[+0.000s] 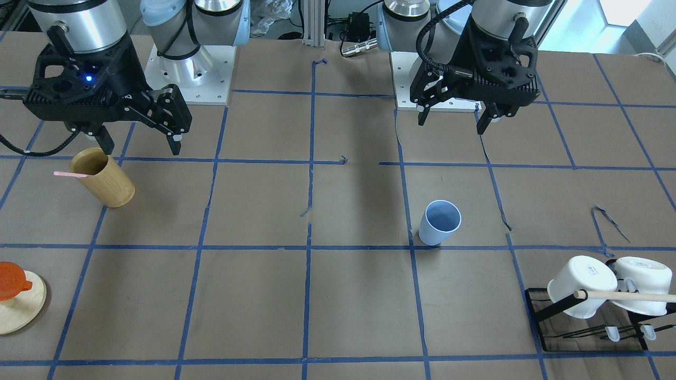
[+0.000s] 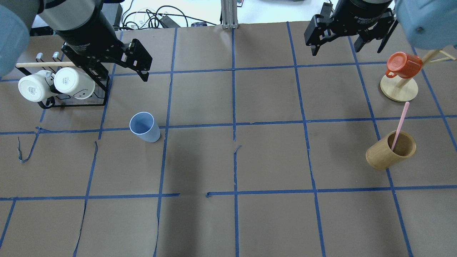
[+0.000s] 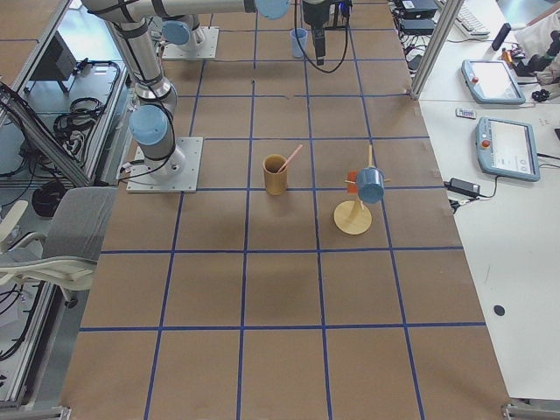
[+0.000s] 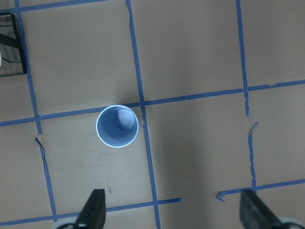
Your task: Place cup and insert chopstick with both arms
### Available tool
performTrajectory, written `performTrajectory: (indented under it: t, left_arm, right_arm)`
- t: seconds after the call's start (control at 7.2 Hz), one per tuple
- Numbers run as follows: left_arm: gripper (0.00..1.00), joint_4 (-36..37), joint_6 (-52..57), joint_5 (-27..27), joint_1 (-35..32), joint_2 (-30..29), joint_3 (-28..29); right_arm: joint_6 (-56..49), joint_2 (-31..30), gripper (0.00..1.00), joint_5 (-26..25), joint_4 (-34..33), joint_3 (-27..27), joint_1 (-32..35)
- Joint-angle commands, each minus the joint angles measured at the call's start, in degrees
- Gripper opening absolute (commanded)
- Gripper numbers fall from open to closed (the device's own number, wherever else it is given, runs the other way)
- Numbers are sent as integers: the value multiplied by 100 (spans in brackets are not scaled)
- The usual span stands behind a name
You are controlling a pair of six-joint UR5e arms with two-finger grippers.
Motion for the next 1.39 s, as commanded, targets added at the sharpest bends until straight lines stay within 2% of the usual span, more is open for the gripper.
performTrajectory:
  t: [0.0, 1.25]
  left_arm:
    - [100, 0, 1, 8, 0, -1, -1]
    - [100, 9, 1, 0, 9, -1, -1]
  right_arm:
    - [-8, 7, 100, -2, 4, 12, -20]
    - [-8, -20, 100, -2, -5, 126, -64]
